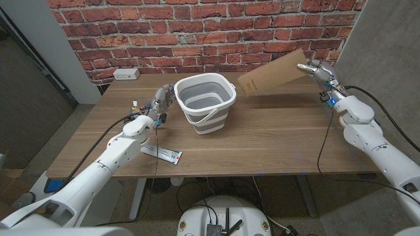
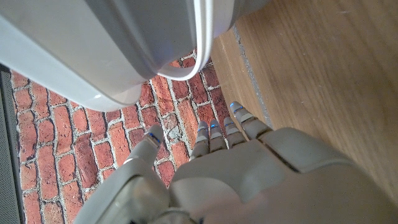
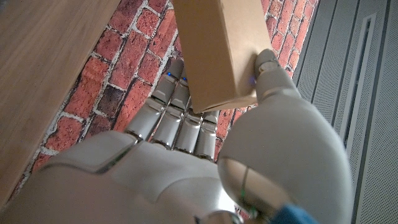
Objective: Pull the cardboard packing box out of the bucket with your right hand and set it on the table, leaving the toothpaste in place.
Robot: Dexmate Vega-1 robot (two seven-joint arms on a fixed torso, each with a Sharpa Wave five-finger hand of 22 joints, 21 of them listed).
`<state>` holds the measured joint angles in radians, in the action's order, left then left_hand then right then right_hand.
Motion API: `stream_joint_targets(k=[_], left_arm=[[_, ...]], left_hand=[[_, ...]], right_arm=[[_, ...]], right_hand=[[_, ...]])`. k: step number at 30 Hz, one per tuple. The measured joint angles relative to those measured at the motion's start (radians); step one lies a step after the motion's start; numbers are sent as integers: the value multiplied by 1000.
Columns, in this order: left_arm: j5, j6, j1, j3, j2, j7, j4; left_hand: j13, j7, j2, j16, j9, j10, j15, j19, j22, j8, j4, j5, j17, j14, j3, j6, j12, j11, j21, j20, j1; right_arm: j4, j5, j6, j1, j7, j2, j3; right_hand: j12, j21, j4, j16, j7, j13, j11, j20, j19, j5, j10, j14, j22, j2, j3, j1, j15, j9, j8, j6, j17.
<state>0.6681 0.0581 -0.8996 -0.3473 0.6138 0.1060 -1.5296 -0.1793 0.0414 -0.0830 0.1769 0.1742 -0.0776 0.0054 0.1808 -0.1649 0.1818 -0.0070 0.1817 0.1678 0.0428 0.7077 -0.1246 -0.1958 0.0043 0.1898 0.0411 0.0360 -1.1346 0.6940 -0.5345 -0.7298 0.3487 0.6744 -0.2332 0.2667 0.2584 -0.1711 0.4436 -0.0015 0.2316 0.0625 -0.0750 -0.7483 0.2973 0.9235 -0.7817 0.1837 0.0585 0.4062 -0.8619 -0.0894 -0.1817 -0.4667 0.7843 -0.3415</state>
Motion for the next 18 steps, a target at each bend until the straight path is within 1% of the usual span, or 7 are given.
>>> stream_joint_targets(k=[14, 18], left_arm=[[-1, -6, -18, 7, 10, 15, -26], [-1, -6, -22, 8, 12, 18, -32]], left_hand=[[0, 0, 0, 0, 0, 0, 0, 0, 0, 0, 0, 0, 0, 0, 0, 0, 0, 0, 0, 0, 0], [0, 0, 0, 0, 0, 0, 0, 0, 0, 0, 0, 0, 0, 0, 0, 0, 0, 0, 0, 0, 0]], right_arm=[[16, -52, -12, -2, -52, -2, -23], [18, -62, -15, -4, -63, -2, -28]], right_hand=[[-1, 0, 0, -4, 2, -1, 0, -2, 2, -1, 0, 0, 5, 0, 0, 0, 0, 0, 0, 2, 0], [-1, 0, 0, -7, 4, -1, 0, -4, 4, 2, 0, 0, 5, 0, 0, 0, 0, 0, 5, 4, 0]])
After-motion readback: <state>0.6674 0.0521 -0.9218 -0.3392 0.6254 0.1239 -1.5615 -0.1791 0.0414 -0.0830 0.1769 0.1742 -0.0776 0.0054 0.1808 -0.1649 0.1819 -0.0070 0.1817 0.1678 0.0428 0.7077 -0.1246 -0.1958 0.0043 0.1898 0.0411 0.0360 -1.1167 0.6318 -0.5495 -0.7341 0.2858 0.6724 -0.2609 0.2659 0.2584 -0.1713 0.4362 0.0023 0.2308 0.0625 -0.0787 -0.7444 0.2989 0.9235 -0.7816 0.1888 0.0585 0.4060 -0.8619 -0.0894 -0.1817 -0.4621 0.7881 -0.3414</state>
